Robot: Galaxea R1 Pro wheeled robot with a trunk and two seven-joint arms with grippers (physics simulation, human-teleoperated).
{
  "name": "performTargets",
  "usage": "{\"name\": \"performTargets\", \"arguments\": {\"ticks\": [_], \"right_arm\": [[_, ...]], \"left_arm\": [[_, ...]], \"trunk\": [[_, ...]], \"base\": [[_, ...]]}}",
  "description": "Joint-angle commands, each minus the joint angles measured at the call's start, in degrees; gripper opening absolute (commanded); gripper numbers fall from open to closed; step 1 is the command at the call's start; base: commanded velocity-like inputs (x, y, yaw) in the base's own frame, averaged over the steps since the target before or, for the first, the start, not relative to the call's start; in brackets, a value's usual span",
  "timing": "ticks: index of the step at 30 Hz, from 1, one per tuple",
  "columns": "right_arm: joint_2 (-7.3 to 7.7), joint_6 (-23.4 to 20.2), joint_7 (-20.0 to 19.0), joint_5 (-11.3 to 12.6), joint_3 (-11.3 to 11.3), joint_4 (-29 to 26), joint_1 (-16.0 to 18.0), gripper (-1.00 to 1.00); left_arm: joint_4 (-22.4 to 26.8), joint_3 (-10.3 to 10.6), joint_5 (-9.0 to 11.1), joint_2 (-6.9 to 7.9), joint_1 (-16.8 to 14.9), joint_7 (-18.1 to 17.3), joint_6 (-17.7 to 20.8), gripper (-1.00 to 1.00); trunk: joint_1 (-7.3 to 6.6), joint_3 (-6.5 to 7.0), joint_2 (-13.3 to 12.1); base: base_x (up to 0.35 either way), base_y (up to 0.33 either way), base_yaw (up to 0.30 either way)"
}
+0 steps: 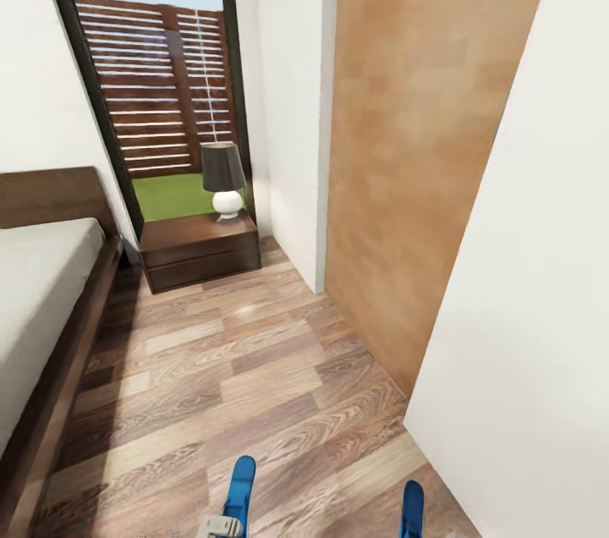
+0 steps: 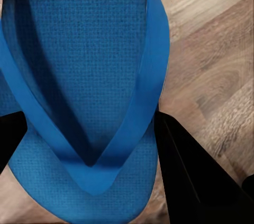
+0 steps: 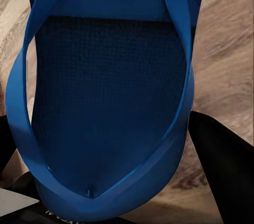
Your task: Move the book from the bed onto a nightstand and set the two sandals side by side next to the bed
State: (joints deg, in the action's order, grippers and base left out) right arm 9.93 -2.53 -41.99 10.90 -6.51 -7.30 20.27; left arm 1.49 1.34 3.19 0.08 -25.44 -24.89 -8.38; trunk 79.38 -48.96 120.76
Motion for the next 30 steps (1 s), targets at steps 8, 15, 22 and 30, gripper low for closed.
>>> {"name": "performTargets", "arguments": {"ticks": [8,15,22,30], "right_arm": [[0.0,-0.28,-0.3,0.02,-0.44,0.01,0.02,-1.0],[0.0,-0.28,-0.29,0.0,-0.44,0.01,0.0,-1.0],[0.0,-0.28,-0.29,0.03,-0.44,0.01,-0.01,-1.0],[0.0,-0.27,-0.34,0.01,-0.44,0.0,0.02,-1.0]], "left_arm": [[-0.07,0.15,0.23,0.01,-0.05,-0.25,-0.14,-1.0],[-0.06,0.15,0.23,0.01,-0.05,-0.25,-0.14,-1.0],[-0.07,0.15,0.23,0.01,-0.05,-0.25,-0.14,-1.0],[-0.07,0.15,0.24,0.01,-0.05,-0.25,-0.14,-1.0]], "trunk": [[-0.01,-0.05,0.02],[-0.01,-0.05,0.02],[-0.01,-0.05,0.02],[-0.01,-0.05,0.02]], "base": [[0.251,0.0,0.055],[0.326,0.0,0.192],[0.328,0.0,0.143],[0.328,0.0,0.007]]}}
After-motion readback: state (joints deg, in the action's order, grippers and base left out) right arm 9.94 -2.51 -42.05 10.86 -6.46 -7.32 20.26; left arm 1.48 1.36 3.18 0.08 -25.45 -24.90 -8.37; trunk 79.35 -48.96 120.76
